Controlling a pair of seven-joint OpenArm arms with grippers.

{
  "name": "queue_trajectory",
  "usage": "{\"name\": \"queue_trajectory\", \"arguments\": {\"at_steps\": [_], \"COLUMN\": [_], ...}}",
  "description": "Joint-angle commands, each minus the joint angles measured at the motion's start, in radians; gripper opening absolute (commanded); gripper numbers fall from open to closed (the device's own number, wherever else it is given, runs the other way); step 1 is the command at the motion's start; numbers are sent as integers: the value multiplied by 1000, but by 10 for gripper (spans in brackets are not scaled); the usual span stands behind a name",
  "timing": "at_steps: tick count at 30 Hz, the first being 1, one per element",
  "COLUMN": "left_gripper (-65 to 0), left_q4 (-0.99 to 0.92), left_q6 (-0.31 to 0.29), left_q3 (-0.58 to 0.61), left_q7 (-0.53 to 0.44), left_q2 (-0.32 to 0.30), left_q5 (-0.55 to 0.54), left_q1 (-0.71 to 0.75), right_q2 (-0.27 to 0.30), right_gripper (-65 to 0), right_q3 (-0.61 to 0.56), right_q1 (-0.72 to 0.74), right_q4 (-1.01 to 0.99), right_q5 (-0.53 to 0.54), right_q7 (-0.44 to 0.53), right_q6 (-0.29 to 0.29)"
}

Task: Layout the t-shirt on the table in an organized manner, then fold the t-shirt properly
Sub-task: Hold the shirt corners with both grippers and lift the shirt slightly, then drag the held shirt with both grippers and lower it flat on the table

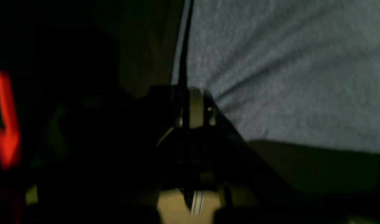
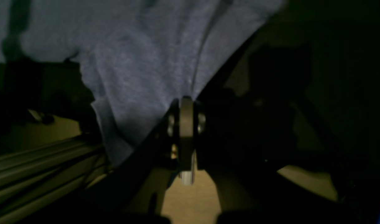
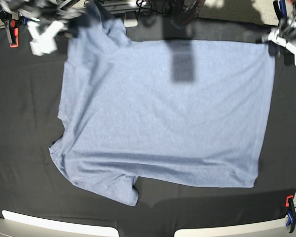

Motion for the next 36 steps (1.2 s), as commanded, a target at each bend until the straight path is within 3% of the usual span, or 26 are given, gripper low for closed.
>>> {"name": "queue_trajectory", "arguments": {"at_steps": [1, 4, 8, 21, 28, 36], "left_gripper": [-650, -650, -650, -650, -650, -650], "left_q4": [37, 90, 135, 138, 138, 135], "left_q6": [-4, -4, -4, -4, -5, -4], "left_q3": [-9, -29, -59, -122, -143, -143], "left_q7": [-11, -11, -10, 78, 61, -22], "left_q2": [-23, -24, -18, -17, -20, -19], "left_q5": [-9, -10, -10, -51, -129, -135], "left_q1": [17, 62, 100, 108, 105, 46], "right_q2": [4, 4, 4, 5, 7, 11], "right_gripper": [-650, -650, -650, -650, -650, -650], "right_q3": [22, 54, 55, 55, 55, 53], "right_q1": [-29, -87, -151, -187, -153, -15], "right_q4": [28, 43, 43, 49, 49, 48], "right_q5": [47, 151, 215, 219, 219, 195], "right_q7": [-13, -68, -84, -121, -102, -93], "right_q6": [9, 9, 9, 9, 9, 9]}}
